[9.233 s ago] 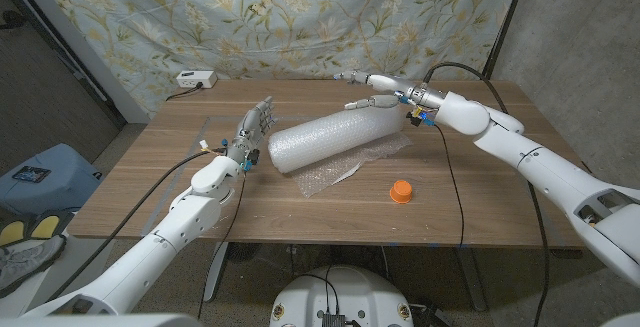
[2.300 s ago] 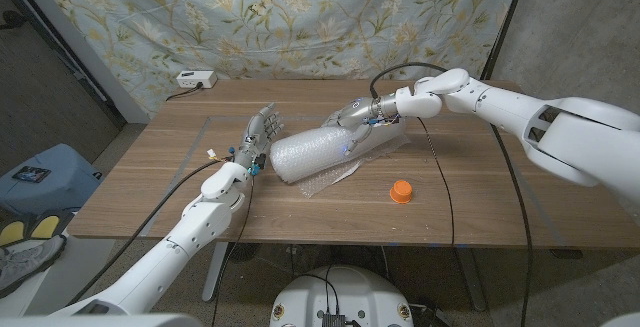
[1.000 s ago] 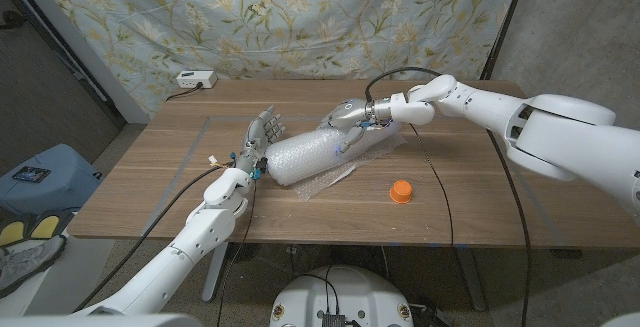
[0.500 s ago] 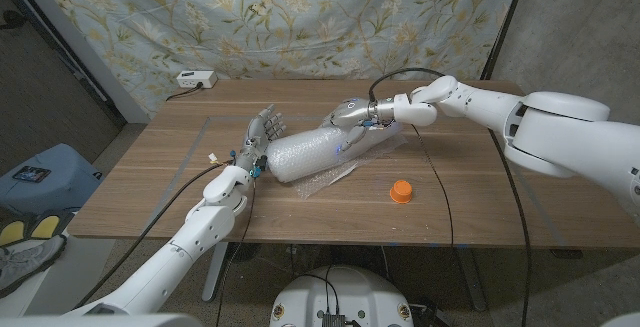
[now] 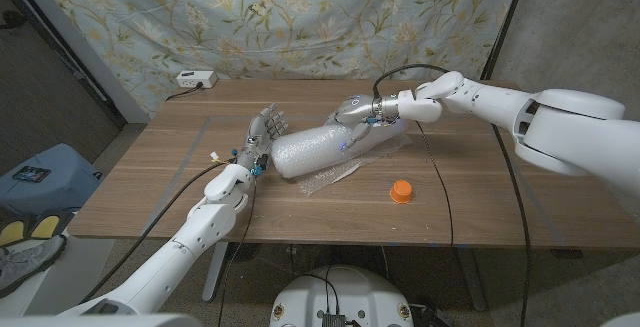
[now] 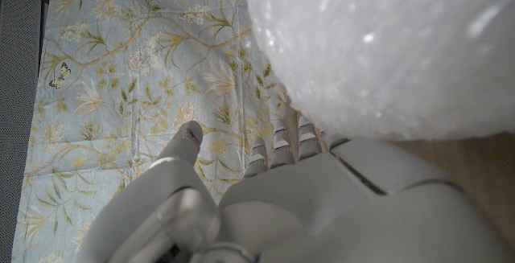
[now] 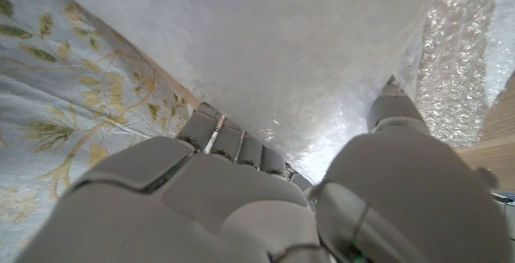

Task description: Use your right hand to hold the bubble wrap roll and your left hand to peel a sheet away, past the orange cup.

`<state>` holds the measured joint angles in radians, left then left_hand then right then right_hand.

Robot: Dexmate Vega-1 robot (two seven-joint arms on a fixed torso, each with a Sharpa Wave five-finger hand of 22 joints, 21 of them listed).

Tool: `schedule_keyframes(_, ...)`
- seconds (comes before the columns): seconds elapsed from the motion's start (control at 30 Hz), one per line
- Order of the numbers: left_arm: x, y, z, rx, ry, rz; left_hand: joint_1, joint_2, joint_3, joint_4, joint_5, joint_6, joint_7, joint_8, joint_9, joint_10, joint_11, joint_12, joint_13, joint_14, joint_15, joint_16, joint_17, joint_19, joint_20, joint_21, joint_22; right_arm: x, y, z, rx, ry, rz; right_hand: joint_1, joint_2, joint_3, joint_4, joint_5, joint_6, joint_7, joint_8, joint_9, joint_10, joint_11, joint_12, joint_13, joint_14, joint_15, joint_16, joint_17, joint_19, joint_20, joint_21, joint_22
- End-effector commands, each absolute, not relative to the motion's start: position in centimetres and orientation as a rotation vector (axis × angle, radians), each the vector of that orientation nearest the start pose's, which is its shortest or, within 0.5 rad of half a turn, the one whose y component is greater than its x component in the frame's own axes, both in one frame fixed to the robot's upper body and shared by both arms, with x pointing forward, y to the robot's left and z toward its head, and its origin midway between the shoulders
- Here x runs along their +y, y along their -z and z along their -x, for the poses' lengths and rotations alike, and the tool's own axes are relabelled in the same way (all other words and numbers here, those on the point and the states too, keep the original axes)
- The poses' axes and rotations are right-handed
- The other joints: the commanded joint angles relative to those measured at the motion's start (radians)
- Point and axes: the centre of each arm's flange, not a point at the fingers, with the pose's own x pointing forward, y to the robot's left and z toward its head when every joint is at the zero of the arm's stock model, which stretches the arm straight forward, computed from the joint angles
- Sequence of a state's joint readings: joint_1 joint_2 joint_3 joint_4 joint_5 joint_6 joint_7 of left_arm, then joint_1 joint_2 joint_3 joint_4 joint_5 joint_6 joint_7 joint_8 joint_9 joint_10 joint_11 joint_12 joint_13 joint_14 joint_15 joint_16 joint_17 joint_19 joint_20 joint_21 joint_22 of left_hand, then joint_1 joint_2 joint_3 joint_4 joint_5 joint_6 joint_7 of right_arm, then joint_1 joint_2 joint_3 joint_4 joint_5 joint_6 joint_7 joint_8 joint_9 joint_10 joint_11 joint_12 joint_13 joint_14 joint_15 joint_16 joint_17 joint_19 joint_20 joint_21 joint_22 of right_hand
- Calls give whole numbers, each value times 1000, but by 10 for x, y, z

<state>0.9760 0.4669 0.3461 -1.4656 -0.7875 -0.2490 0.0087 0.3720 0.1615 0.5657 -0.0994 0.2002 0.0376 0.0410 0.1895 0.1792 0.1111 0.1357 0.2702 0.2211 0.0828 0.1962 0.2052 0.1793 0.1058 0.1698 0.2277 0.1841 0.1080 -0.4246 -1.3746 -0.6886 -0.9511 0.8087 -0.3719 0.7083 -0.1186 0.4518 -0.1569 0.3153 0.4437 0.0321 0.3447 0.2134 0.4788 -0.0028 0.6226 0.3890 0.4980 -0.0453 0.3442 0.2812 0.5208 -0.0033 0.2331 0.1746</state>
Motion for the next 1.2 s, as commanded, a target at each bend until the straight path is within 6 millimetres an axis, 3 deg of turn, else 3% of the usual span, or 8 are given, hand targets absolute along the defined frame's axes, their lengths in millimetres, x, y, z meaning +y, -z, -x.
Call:
schedule_keyframes(0.03, 252, 56, -631, -545, 285, 262, -7, 0, 8, 2, 4, 9, -3, 5, 2, 10, 4, 5, 2, 7, 3, 4, 4, 7, 3, 6, 2, -119, -86, -664, -1203, -624, 2041, 22, 24, 8, 2, 1, 114, -102, 3, 3, 39, -34, 4, 1, 9, -128, 3, 5, 10, 1, 1, 3)
schedule_keyframes(0.5, 253, 52, -635, -550, 311, 263, -9, -1, 10, 3, 5, 10, -2, 4, 2, 11, 4, 5, 3, 12, 0, 2, 5, 8, 3, 5, 2, -136, -99, -649, -1193, -568, 1966, 22, 26, 9, 3, -3, 122, -98, 0, 1, 41, -34, -2, -7, 10, -126, 1, 8, 6, 7, -6, 3)
schedule_keyframes(1.2, 257, 48, -641, -541, 341, 264, -13, -2, 14, 3, 5, 11, -1, 2, 2, 13, 3, 4, 6, 18, 1, -1, 5, 11, 4, 3, 3, -158, -108, -645, -1054, -567, 1783, 29, 29, 1, 2, -16, 124, -91, -9, -1, 42, -27, -11, -18, 0, -113, 3, 21, -8, 27, -16, 3)
